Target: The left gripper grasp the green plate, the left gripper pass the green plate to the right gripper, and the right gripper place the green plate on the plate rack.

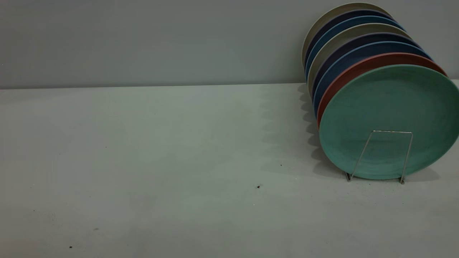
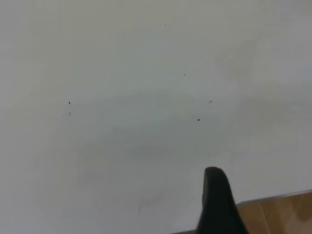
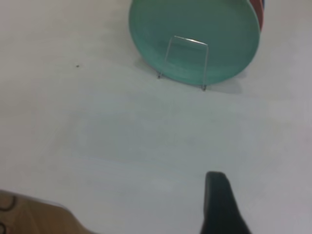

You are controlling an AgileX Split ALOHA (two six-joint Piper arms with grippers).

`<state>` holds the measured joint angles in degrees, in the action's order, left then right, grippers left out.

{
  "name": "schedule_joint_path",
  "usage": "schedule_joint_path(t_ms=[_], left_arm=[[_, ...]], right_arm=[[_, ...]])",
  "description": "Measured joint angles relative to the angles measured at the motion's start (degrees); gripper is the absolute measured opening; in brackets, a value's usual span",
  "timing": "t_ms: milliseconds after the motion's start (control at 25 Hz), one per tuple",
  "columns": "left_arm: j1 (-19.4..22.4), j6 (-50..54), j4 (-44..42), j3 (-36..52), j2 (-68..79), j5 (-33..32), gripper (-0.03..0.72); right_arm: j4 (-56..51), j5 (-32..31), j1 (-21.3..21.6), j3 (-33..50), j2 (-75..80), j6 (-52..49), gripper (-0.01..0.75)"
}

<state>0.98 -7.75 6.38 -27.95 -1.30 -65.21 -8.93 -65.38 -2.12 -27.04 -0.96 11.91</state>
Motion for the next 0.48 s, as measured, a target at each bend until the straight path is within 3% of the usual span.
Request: schedule_joint_path(t_ms=[480], left_arm=[[0.0, 0.0, 0.0, 0.0, 0.0, 0.0, 0.508]], right_arm=[[7.06, 0.0, 0.0, 0.0, 0.0, -8.51, 0.459]])
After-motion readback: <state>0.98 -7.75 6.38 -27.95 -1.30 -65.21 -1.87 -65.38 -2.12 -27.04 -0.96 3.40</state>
